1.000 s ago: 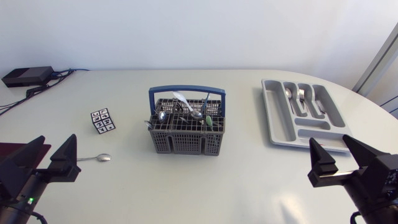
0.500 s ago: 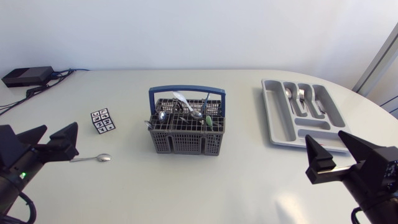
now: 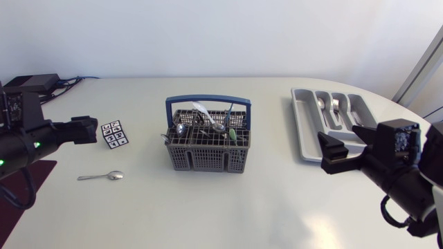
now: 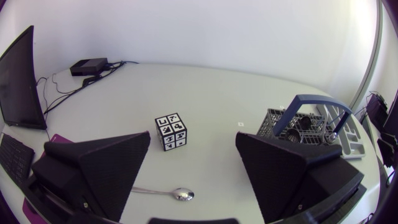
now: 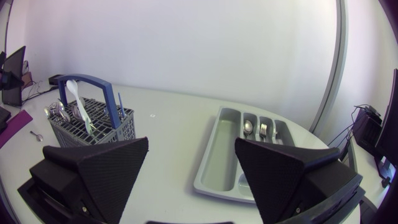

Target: Transfer all utensils from the basket to the drawer tray.

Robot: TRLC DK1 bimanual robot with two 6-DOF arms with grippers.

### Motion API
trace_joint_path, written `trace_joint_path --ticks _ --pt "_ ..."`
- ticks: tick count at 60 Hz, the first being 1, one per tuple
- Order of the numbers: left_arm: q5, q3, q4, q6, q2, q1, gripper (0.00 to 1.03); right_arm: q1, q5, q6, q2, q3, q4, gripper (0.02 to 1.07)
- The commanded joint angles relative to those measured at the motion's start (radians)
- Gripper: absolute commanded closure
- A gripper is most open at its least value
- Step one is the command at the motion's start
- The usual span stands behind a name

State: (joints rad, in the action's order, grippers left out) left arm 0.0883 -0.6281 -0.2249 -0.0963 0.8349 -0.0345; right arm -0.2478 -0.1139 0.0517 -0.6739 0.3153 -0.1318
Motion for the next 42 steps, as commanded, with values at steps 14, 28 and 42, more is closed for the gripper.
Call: trace_joint_path --ticks 14,28,42 --pt "0.011 -0.190 -0.154 0.426 0.204 -0.008 0.07 -0.053 -0.007 -0.032 -0.159 0.131 0.081 0.07" --pt "0.028 -0.272 -0.195 0.504 0.371 0.036 0.07 -0.064 0.017 -0.018 -0.289 0.219 0.195 0.07" --pt "-0.042 -0.326 -0.229 0.724 0.501 0.068 0.08 -0.030 0.175 -0.018 -0.417 0.332 0.356 0.07"
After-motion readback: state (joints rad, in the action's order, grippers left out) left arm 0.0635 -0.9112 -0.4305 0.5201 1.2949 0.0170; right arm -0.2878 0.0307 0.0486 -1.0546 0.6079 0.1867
